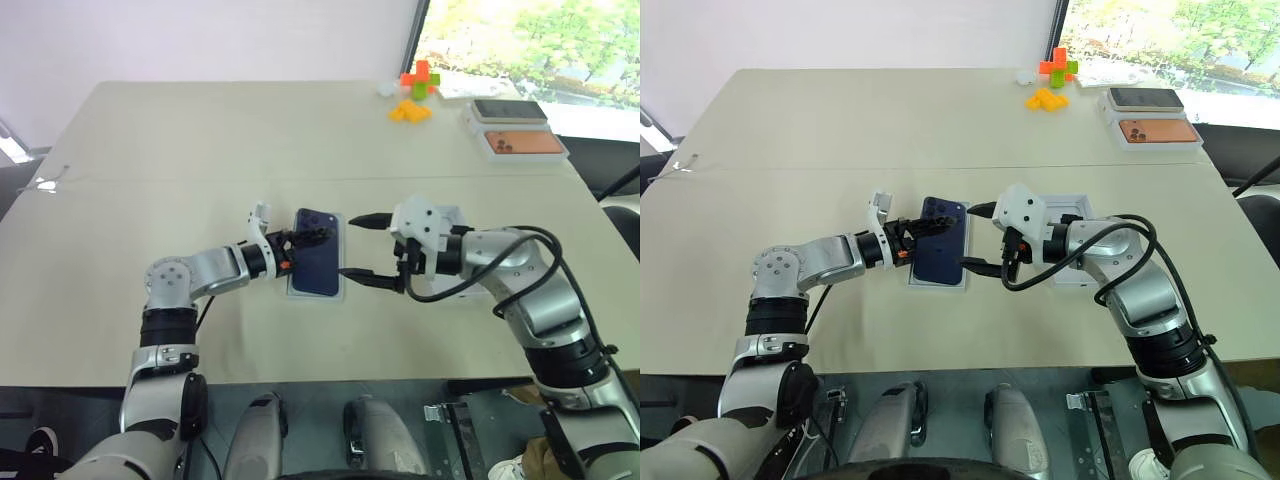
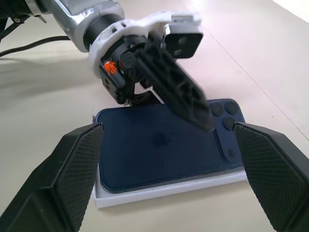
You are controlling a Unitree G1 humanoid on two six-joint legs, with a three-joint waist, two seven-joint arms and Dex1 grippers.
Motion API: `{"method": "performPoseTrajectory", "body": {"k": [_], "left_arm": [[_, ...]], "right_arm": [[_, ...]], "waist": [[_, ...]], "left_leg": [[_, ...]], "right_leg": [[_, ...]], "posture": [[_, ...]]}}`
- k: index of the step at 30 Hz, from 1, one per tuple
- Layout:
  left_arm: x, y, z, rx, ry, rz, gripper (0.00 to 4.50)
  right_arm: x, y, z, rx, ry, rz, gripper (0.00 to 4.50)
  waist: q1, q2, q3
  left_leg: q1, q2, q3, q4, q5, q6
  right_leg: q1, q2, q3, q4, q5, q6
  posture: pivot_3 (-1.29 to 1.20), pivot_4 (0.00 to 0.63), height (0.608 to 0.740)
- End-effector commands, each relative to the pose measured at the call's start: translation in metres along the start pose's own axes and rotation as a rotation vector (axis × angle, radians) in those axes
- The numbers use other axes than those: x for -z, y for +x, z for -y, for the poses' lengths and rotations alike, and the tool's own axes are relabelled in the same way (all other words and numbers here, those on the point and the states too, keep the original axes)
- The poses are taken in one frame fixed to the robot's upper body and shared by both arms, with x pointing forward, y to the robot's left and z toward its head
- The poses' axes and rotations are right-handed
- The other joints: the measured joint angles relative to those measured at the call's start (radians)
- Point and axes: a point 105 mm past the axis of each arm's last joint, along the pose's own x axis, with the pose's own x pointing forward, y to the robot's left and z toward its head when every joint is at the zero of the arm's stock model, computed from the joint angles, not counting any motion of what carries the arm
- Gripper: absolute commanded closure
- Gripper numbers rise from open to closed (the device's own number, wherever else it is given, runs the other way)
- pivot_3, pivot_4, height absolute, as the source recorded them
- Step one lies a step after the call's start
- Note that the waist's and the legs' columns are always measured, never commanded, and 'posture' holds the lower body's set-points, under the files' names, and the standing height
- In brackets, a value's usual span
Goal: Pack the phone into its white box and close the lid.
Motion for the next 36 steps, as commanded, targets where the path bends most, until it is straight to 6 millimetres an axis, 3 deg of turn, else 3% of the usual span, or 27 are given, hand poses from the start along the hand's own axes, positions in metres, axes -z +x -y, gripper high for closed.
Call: {"method": "performPoseTrajectory", "body": {"k": [1,10,18,22,36], "left_arm": [[-0.008,-0.005,0.009,0.004,0.058,0.011,0.82],[-0.010,-0.014,0.017,-0.052,0.147,-0.022,0.82],[-0.015,-0.010,0.037,-0.007,0.173,-0.015,0.82],[-0.014,-0.016,0.029,-0.048,0.191,-0.043,0.82],[-0.019,-0.036,0.037,-0.054,0.241,-0.040,0.82]], "right_arm": [[-0.014,0.001,0.001,0.003,-0.056,0.033,0.00],[-0.015,0.002,0.003,0.004,-0.052,0.037,0.00],[-0.015,0.005,0.002,0.002,-0.053,0.046,0.00],[-0.015,0.005,0.003,0.005,-0.056,0.044,0.00],[-0.014,0.006,0.004,0.007,-0.064,0.043,0.00]], "waist": [[0.001,0.000,0.000],[0.004,0.000,0.000],[0.004,0.000,0.000],[0.002,0.000,0.000],[0.004,0.000,0.000]], "left_leg": [[0.000,0.000,0.000,0.000,0.000,0.000],[-0.001,0.000,0.000,0.000,0.000,0.000],[-0.001,0.000,0.000,0.000,0.000,0.000],[-0.001,0.000,0.000,0.000,0.000,0.000],[-0.001,0.000,-0.001,0.000,0.000,0.000]], "right_leg": [[0.000,0.000,0.000,0.000,0.000,0.000],[0.000,0.000,0.000,0.000,0.000,0.000],[-0.001,0.000,0.000,0.000,0.000,0.000],[-0.001,0.000,0.000,0.000,0.000,0.000],[-0.001,-0.001,0.000,0.000,0.000,0.000]], "posture": [[0.00,0.150,0.739],[0.00,0.150,0.739],[0.00,0.150,0.739],[0.00,0.150,0.739],[0.00,0.150,0.739]]}}
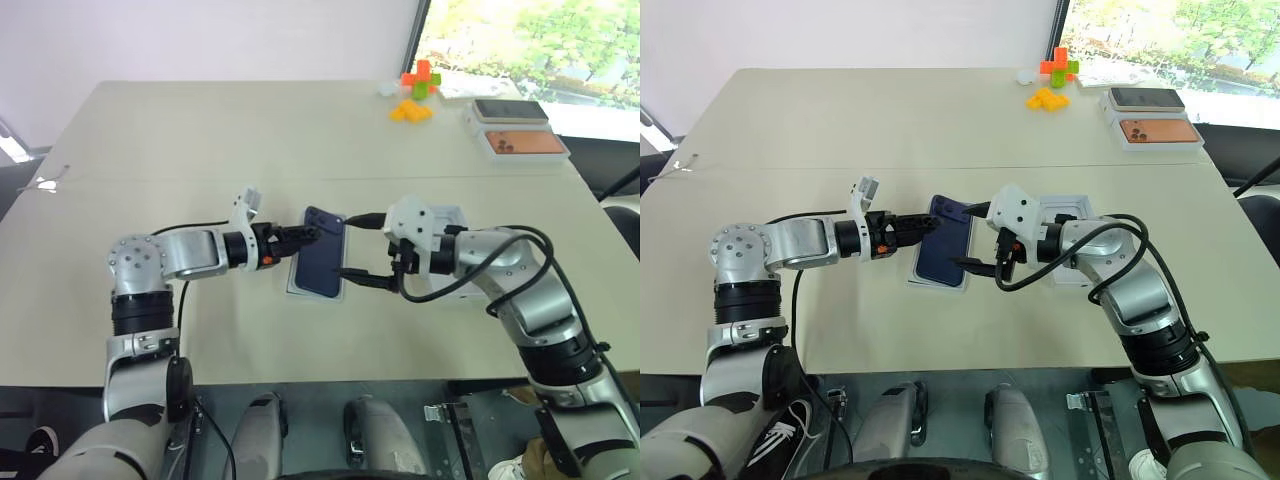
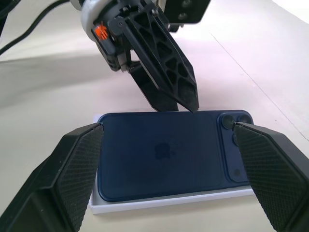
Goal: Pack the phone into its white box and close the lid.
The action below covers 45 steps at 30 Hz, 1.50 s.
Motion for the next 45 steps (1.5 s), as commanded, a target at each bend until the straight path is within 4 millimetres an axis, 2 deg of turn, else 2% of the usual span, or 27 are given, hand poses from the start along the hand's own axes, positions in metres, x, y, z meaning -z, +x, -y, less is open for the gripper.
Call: {"method": "performPoseTrajectory", "body": {"k": [1,9,14,18,21,25,26,27,28,32,36,38,41,45], "left_arm": [[-0.008,-0.012,0.013,0.038,0.050,0.038,0.82],[-0.008,-0.021,0.018,0.038,0.089,0.025,0.82],[-0.014,-0.025,0.020,0.033,0.104,0.069,0.82],[-0.021,-0.020,0.015,-0.021,0.146,0.123,0.82],[-0.027,-0.015,0.013,0.019,0.086,0.186,1.64],[-0.030,-0.009,0.004,-0.022,0.136,0.234,3.69],[-0.029,-0.008,0.005,-0.020,0.161,0.235,4.26],[-0.029,-0.007,0.007,0.000,0.160,0.246,4.50],[-0.030,-0.006,0.010,0.028,0.161,0.258,4.50],[-0.023,-0.002,0.012,0.072,0.181,0.242,4.50],[-0.019,-0.001,-0.001,0.001,0.210,0.234,4.50],[-0.025,-0.006,0.000,0.034,0.173,0.266,4.50],[-0.034,-0.015,0.006,0.081,0.176,0.302,4.50],[-0.029,-0.026,0.001,0.047,0.239,0.264,4.50]], "right_arm": [[-0.014,0.000,0.004,0.009,-0.053,0.040,0.00],[-0.015,0.001,0.005,0.006,-0.055,0.044,0.00],[-0.016,0.002,0.009,0.022,-0.050,0.051,0.00],[-0.019,0.003,0.017,0.074,0.029,0.089,0.00],[-0.020,0.004,0.019,0.095,0.066,0.113,0.85],[-0.017,0.006,0.016,0.112,0.078,0.111,2.87],[-0.017,0.006,0.016,0.115,0.082,0.109,3.50],[-0.015,0.007,0.015,0.117,0.086,0.108,3.96],[-0.015,0.007,0.014,0.117,0.088,0.106,4.47],[-0.015,0.011,0.011,0.117,0.088,0.108,4.47],[-0.012,0.018,0.002,0.091,0.085,0.101,4.47],[-0.006,0.026,-0.007,0.068,0.072,0.086,4.47],[0.001,0.039,-0.009,0.083,0.079,0.065,4.47],[0.008,0.052,-0.012,0.092,0.064,0.038,4.47]], "waist": [[-0.001,0.000,0.000],[0.000,0.000,0.000],[0.000,0.000,0.000],[0.000,0.000,0.000],[0.001,0.000,0.000],[0.001,0.000,0.000],[0.001,0.000,0.000],[0.001,0.000,0.000],[0.000,0.000,0.000],[0.000,0.000,0.000],[-0.002,0.000,0.000],[-0.001,0.000,0.000],[-0.004,0.000,0.000],[-0.003,0.000,0.000]], "left_leg": [[0.000,0.000,0.000,0.000,0.000,0.000],[0.000,0.000,0.000,0.000,0.000,0.000],[0.000,0.000,0.000,0.000,0.000,0.000],[0.000,0.000,0.000,0.000,0.000,0.000],[0.000,0.000,0.000,0.000,0.000,0.000],[0.000,0.000,0.001,0.000,0.000,0.000],[0.000,0.000,0.001,0.000,0.000,0.000],[0.000,0.000,0.002,0.000,0.000,0.000],[0.000,0.000,0.002,0.000,0.000,0.000],[-0.001,0.000,0.002,0.000,0.000,0.000],[-0.001,0.000,0.002,0.000,0.000,0.000],[-0.001,0.000,0.002,-0.001,0.000,0.000],[-0.002,0.000,0.001,0.000,0.000,0.000],[-0.002,0.000,0.001,0.000,0.000,0.000]], "right_leg": [[0.000,0.000,0.000,0.000,0.000,0.000],[0.000,0.000,0.000,0.000,0.000,0.000],[0.000,0.000,0.000,0.000,0.000,0.000],[0.000,0.000,0.000,0.000,0.000,0.000],[0.000,0.000,0.000,0.000,0.000,0.000],[0.000,0.000,0.000,0.000,0.000,0.000],[0.000,0.000,0.000,0.000,0.000,0.000],[0.000,0.000,0.000,0.000,0.000,0.000],[0.000,0.000,0.000,0.000,0.000,0.000],[-0.001,0.000,0.000,0.000,0.000,0.000],[-0.001,0.000,0.000,0.000,0.000,0.000],[-0.001,0.001,0.000,0.000,0.000,0.000],[-0.002,0.001,0.000,0.000,0.000,0.000],[-0.002,0.001,0.000,0.000,0.000,0.000]], "posture": [[0.00,0.150,0.739],[0.00,0.150,0.739],[0.00,0.150,0.739],[0.00,0.150,0.739],[0.00,0.150,0.739],[0.00,0.150,0.739],[0.00,0.150,0.739],[0.00,0.150,0.739],[0.00,0.150,0.739],[0.00,0.150,0.739],[0.00,0.150,0.739],[0.00,0.150,0.739],[0.00,0.150,0.739],[0.00,0.150,0.739]]}}
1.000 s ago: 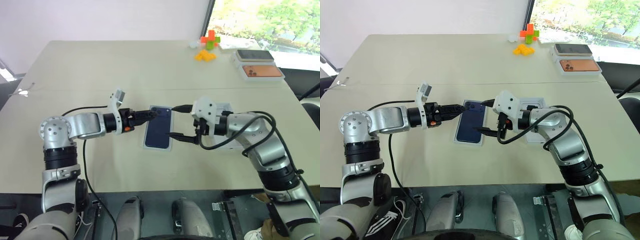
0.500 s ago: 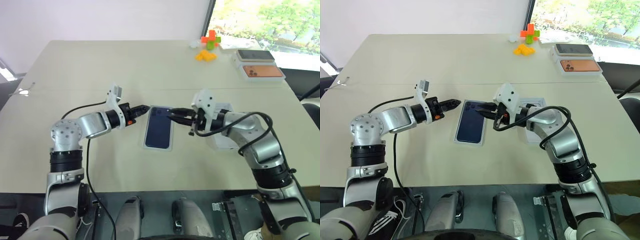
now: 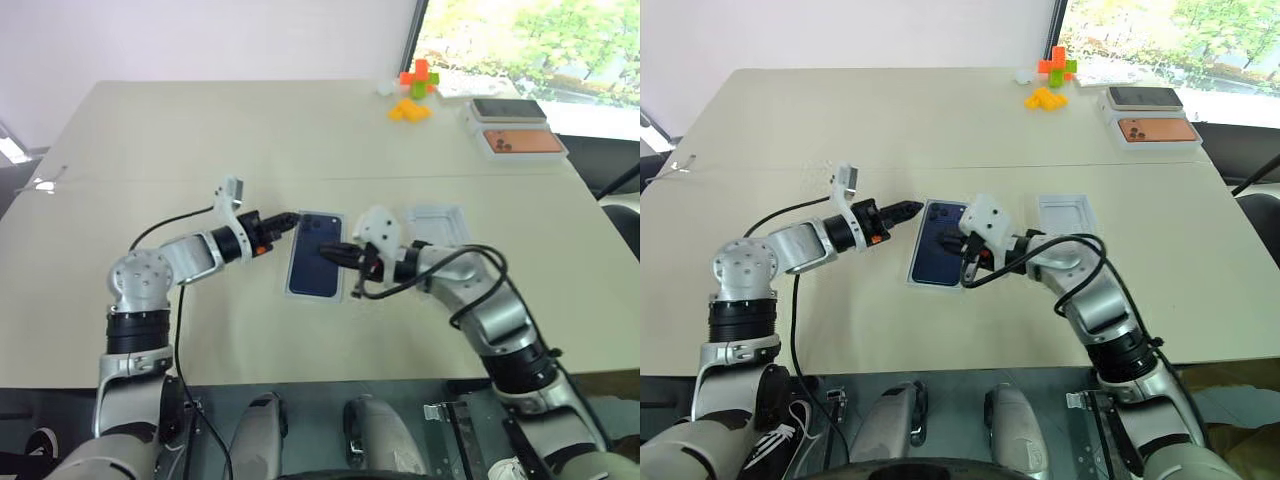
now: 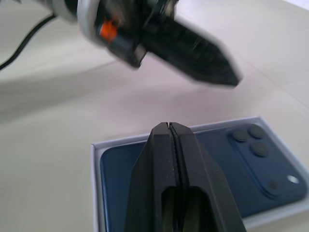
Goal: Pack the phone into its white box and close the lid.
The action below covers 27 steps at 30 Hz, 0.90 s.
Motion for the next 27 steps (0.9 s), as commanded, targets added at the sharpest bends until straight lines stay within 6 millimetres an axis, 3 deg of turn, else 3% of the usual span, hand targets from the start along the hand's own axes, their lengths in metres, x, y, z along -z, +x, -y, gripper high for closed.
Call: {"method": "performPoseTrajectory", "body": {"k": [1,6,10,15,27], "left_arm": [[-0.010,-0.015,0.003,0.013,0.090,0.013,4.50],[-0.013,-0.026,-0.004,0.006,0.109,0.018,4.50],[0.007,-0.019,-0.008,-0.002,0.069,-0.013,4.50],[0.017,-0.011,-0.005,0.004,0.054,-0.014,4.50],[0.010,-0.010,-0.008,0.005,0.095,-0.012,4.50]], "right_arm": [[-0.005,0.009,0.001,0.020,-0.049,0.010,4.47],[0.018,0.021,-0.011,-0.011,-0.062,-0.065,4.47],[0.036,0.018,-0.006,0.003,-0.137,-0.143,4.47],[0.059,0.010,-0.009,-0.020,-0.201,-0.241,4.47],[0.010,0.001,0.015,0.047,-0.014,-0.032,4.47]], "waist": [[0.000,0.000,0.000],[0.003,0.000,0.000],[0.004,0.000,0.000],[0.004,0.000,0.000],[0.002,0.000,0.000]], "left_leg": [[0.000,0.000,0.000,0.000,0.000,0.000],[0.000,0.000,0.000,-0.001,0.000,0.000],[-0.001,0.000,0.000,0.000,0.000,0.000],[0.000,0.000,0.000,0.001,0.000,0.000],[0.006,0.000,0.000,0.000,0.000,0.000]], "right_leg": [[0.000,0.000,0.000,0.000,0.000,0.000],[0.000,0.000,0.000,0.000,0.000,0.000],[0.000,-0.001,0.000,0.000,0.000,0.000],[0.001,-0.001,0.000,0.000,0.000,0.000],[0.005,0.000,0.001,0.000,0.001,0.000]], "posture": [[0.00,0.150,0.739],[0.00,0.150,0.739],[0.00,0.150,0.739],[0.00,0.150,0.739],[0.00,0.150,0.739]]}}
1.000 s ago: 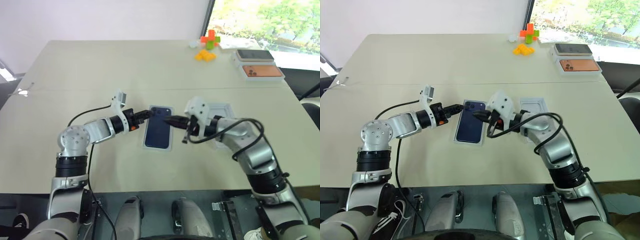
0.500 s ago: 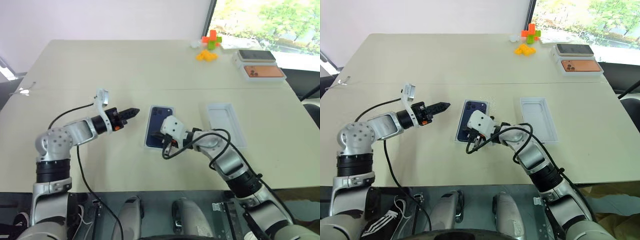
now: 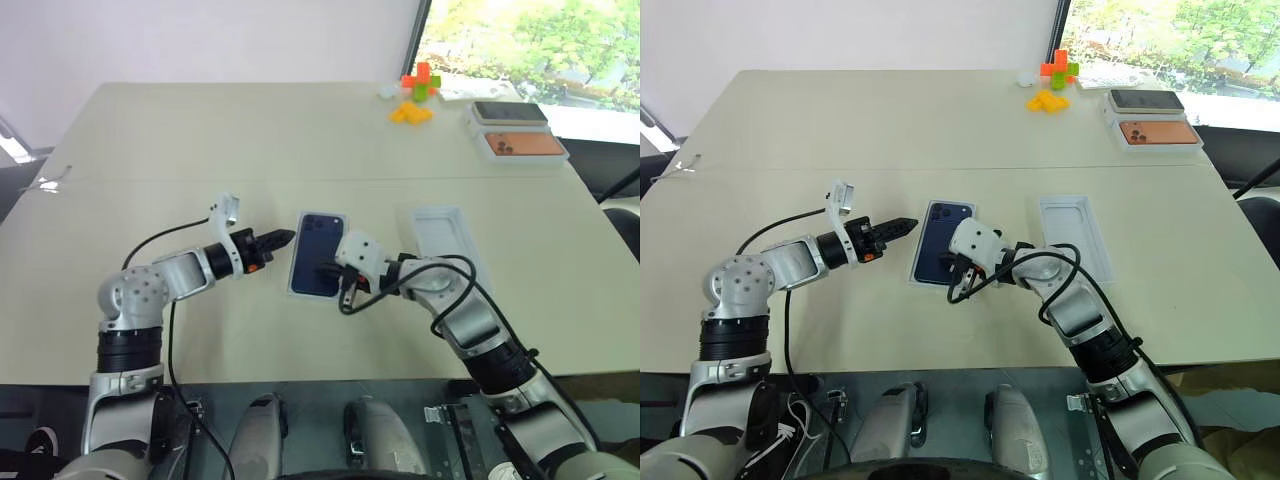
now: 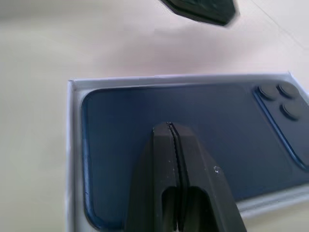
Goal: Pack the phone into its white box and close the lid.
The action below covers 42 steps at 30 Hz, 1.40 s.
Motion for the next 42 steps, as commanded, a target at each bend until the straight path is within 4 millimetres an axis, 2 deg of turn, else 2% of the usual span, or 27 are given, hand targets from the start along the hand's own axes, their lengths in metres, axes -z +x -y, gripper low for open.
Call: {"method": "performPoseTrajectory", "body": {"k": [1,2,3,5,6,9,11,12,13,16,17,19,20,26,27,29,32,36,38,42], "left_arm": [[-0.014,-0.001,0.008,0.035,0.040,0.039,4.50],[-0.015,-0.001,0.009,0.041,0.039,0.042,4.50],[-0.016,-0.002,0.011,0.057,0.031,0.045,4.50],[-0.019,-0.003,0.010,0.049,0.028,0.058,3.95],[-0.020,-0.004,0.009,0.043,0.038,0.059,3.63],[-0.025,-0.011,0.014,0.077,0.116,0.058,2.15],[-0.028,-0.017,0.008,0.066,0.145,0.051,1.11],[-0.028,-0.019,0.005,0.055,0.169,0.044,0.66],[-0.027,-0.020,0.003,0.058,0.169,0.039,0.16],[-0.029,-0.019,0.000,0.056,0.104,0.043,0.07],[-0.029,-0.019,0.001,0.068,0.085,0.047,0.02],[-0.032,-0.017,-0.001,0.053,0.080,0.060,0.67],[-0.032,-0.017,0.000,0.058,0.079,0.064,0.98],[-0.027,-0.019,-0.004,0.038,0.119,0.046,3.93],[-0.027,-0.019,-0.005,0.030,0.125,0.043,4.48],[-0.024,-0.021,-0.011,-0.017,0.148,0.025,4.48],[-0.016,-0.022,-0.023,-0.089,0.239,-0.010,4.48],[-0.005,-0.017,-0.037,-0.158,0.235,-0.047,4.48],[0.004,-0.013,-0.043,-0.192,0.247,-0.075,4.48],[0.016,0.001,-0.028,-0.116,0.226,-0.097,4.48]], "right_arm": [[-0.027,-0.007,0.010,0.026,0.009,0.095,4.47],[-0.028,-0.008,0.011,0.026,0.013,0.100,4.47],[-0.030,-0.010,0.012,0.022,0.054,0.116,4.24],[-0.036,-0.013,0.011,0.000,0.079,0.144,3.58],[-0.039,-0.015,0.009,-0.012,0.074,0.154,3.09],[-0.052,-0.024,0.013,-0.003,0.054,0.204,1.54],[-0.051,-0.031,0.018,0.017,0.025,0.194,0.45],[-0.047,-0.032,0.019,0.020,0.025,0.178,0.04],[-0.046,-0.034,0.021,0.027,0.023,0.174,0.00],[-0.041,-0.038,0.026,0.054,0.043,0.153,0.00],[-0.039,-0.039,0.025,0.049,0.035,0.140,0.31],[-0.035,-0.042,0.026,0.051,0.036,0.123,0.99],[-0.033,-0.043,0.027,0.058,0.026,0.114,1.48],[-0.025,-0.045,0.032,0.084,0.017,0.084,4.48],[-0.024,-0.046,0.034,0.094,0.013,0.080,4.50],[-0.016,-0.048,0.038,0.118,-0.052,0.031,4.50],[0.001,-0.047,0.032,0.091,-0.116,-0.043,4.50],[0.020,-0.042,0.029,0.095,-0.228,-0.133,4.50],[0.028,-0.041,0.033,0.128,-0.206,-0.159,4.50],[0.027,-0.037,0.030,0.117,-0.228,-0.152,4.50]], "waist": [[0.000,0.000,0.000],[0.000,0.000,0.000],[0.000,0.000,0.000],[0.000,0.000,0.000],[0.000,0.000,0.000],[-0.002,0.000,0.000],[-0.002,0.000,0.000],[-0.002,0.000,0.000],[-0.001,0.000,0.000],[0.001,0.000,0.000],[0.001,0.000,0.000],[0.000,0.000,0.000],[0.000,0.000,0.000],[-0.004,0.000,0.000],[-0.003,0.000,0.000],[-0.002,0.000,0.000],[-0.001,0.000,0.000],[0.000,0.000,0.000],[0.000,0.000,0.000],[0.000,0.000,0.000]], "left_leg": [[0.000,0.000,0.000,0.000,0.000,0.000],[-0.001,0.000,0.000,0.000,0.000,0.000],[-0.001,0.000,0.000,0.000,0.000,0.000],[-0.001,0.000,0.000,-0.001,0.000,0.000],[-0.002,0.000,0.000,-0.001,0.000,0.000],[-0.002,0.000,0.000,-0.001,0.000,0.000],[-0.003,0.000,0.000,-0.001,0.000,0.000],[-0.003,0.000,0.000,-0.001,0.000,0.000],[-0.003,0.000,0.000,-0.001,0.000,0.000],[-0.003,0.000,0.001,-0.001,0.000,0.000],[-0.003,0.000,0.001,-0.001,0.000,0.000],[-0.004,0.000,0.000,0.000,0.000,0.000],[-0.005,0.000,0.000,0.000,0.000,0.000],[-0.006,0.000,0.000,-0.001,0.000,0.000],[-0.006,0.000,0.000,-0.001,0.000,0.000],[-0.006,0.000,0.000,-0.001,0.000,0.000],[-0.006,0.000,0.001,-0.001,0.000,0.000],[-0.006,0.000,0.001,-0.001,0.000,0.000],[-0.006,0.000,0.001,0.000,0.000,0.001],[-0.006,0.000,0.001,0.001,0.000,0.001]], "right_leg": [[0.000,0.000,0.000,0.000,0.000,0.000],[-0.001,0.000,0.000,0.000,0.000,0.000],[-0.001,0.000,0.000,0.000,0.000,0.000],[-0.002,0.000,0.000,0.000,0.000,0.000],[-0.002,0.000,0.000,0.000,0.000,0.000],[-0.003,0.000,0.000,0.000,0.000,0.000],[-0.003,0.000,0.000,0.000,0.000,0.000],[-0.003,0.000,0.000,0.000,0.000,0.000],[-0.003,0.000,0.000,0.000,0.000,0.000],[-0.003,0.000,0.000,-0.001,0.000,0.000],[-0.003,0.000,0.000,-0.001,0.000,0.000],[-0.003,0.000,0.000,-0.001,0.000,0.000],[-0.004,0.000,0.000,-0.001,0.000,0.000],[-0.006,0.000,0.000,-0.001,0.000,0.000],[-0.006,0.001,0.000,-0.001,0.000,0.000],[-0.006,0.001,0.000,-0.001,0.000,0.000],[-0.006,0.000,0.000,-0.001,0.000,0.000],[-0.006,0.000,0.001,-0.001,0.000,0.000],[-0.006,0.000,0.000,-0.001,0.000,0.000],[-0.006,0.000,0.001,-0.001,0.000,0.000]], "posture": [[0.00,0.150,0.739],[0.00,0.150,0.739],[0.00,0.150,0.739],[0.00,0.150,0.739],[0.00,0.150,0.739],[0.00,0.150,0.739],[0.00,0.150,0.739],[0.00,0.150,0.739],[0.00,0.150,0.739],[0.00,0.150,0.739],[0.00,0.150,0.739],[0.00,0.150,0.739],[0.00,0.150,0.739],[0.00,0.150,0.739],[0.00,0.150,0.739],[0.00,0.150,0.739],[0.00,0.150,0.739],[0.00,0.150,0.739],[0.00,0.150,0.739],[0.00,0.150,0.739]]}}
